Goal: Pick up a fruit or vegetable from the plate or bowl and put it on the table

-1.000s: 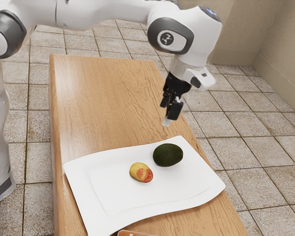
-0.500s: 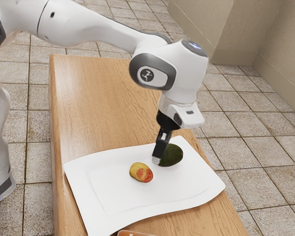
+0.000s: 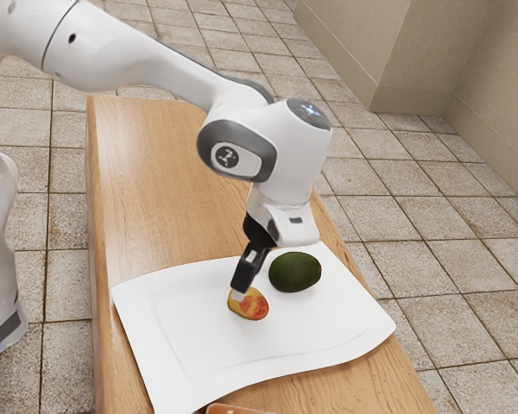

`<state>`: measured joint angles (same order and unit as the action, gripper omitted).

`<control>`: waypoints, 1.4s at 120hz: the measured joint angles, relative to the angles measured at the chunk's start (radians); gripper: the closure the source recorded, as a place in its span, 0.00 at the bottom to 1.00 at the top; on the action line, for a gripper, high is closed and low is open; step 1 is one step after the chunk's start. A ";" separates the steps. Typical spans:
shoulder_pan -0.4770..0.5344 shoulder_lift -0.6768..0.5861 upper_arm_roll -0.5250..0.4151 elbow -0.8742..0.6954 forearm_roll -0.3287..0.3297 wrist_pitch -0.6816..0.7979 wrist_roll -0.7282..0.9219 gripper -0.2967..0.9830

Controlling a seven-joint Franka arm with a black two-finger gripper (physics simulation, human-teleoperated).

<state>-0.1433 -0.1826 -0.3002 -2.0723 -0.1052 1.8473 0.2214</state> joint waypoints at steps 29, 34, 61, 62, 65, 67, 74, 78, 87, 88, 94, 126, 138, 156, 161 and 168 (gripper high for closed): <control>0.000 -0.007 0.001 -0.063 0.005 0.058 0.048 0.24; 0.000 -0.007 0.001 -0.074 0.005 0.070 0.057 0.24; 0.004 -0.004 0.005 -0.091 0.040 0.111 0.094 0.24; 0.005 -0.003 0.005 -0.091 0.041 0.112 0.095 0.24; 0.007 -0.002 0.006 -0.091 0.046 0.115 0.098 0.24; 0.009 -0.001 0.006 -0.091 0.049 0.118 0.100 0.24; 0.014 0.005 0.007 -0.091 0.062 0.129 0.107 0.24; 0.015 0.010 0.007 -0.090 0.066 0.136 0.111 0.24; 0.016 0.026 0.007 -0.090 0.074 0.151 0.119 0.24; 0.016 0.027 0.007 -0.090 0.074 0.153 0.119 0.24; 0.016 0.032 0.006 -0.090 0.076 0.162 0.124 0.24; 0.016 0.065 0.006 -0.092 0.076 0.193 0.142 0.24; 0.015 0.072 0.006 -0.093 0.075 0.200 0.147 0.24; 0.015 0.091 0.006 -0.094 0.075 0.209 0.154 0.24; 0.015 0.098 0.006 -0.094 0.075 0.213 0.155 0.24; 0.015 0.108 0.006 -0.094 0.075 0.218 0.157 0.24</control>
<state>-0.1280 -0.0741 -0.2945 -2.1664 -0.0306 2.0656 0.3785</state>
